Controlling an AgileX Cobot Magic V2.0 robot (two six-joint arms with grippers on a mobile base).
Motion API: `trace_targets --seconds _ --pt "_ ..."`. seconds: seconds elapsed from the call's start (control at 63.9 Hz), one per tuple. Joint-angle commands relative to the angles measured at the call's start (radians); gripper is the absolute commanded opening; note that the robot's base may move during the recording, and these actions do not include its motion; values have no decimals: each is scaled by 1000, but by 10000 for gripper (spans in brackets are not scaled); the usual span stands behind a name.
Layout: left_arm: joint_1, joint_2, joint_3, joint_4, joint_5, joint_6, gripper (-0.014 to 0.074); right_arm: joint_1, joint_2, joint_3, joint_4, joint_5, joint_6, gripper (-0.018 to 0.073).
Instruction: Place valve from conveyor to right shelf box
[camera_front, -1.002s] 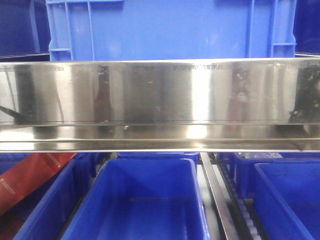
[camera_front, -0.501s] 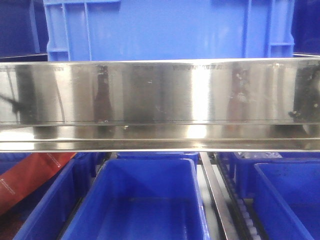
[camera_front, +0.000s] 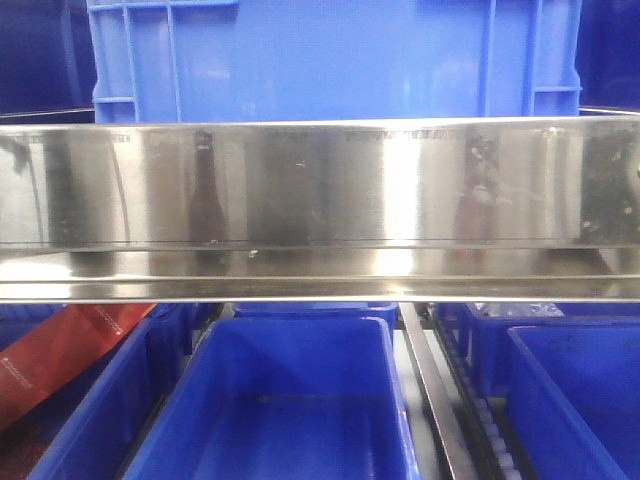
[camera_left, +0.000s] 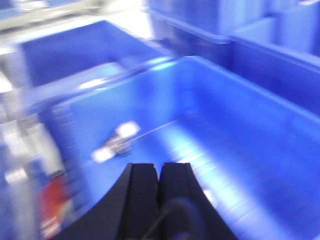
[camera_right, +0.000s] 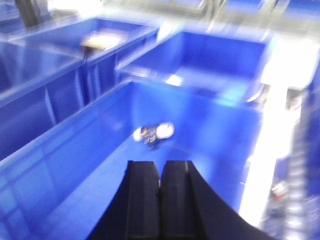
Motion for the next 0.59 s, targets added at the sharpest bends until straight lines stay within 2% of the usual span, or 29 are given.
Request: trace_targets --seconds 0.0,0.11,0.219,0.438,0.579 --pt "39 -43 19 5 35 -10 -111 -4 -70 77 -38 -23 -6 -158" --pt "83 -114 115 5 15 -28 -111 -4 -167 235 -43 -84 -6 -159" --pt "100 -231 270 5 -75 -28 -111 -4 -281 407 -45 -183 -6 -158" --pt "100 -530 711 5 -356 -28 -111 -4 -549 810 -83 -374 -6 -158" --pt "100 -722 973 5 -510 -28 -111 -4 -700 994 -83 -453 -6 -158"
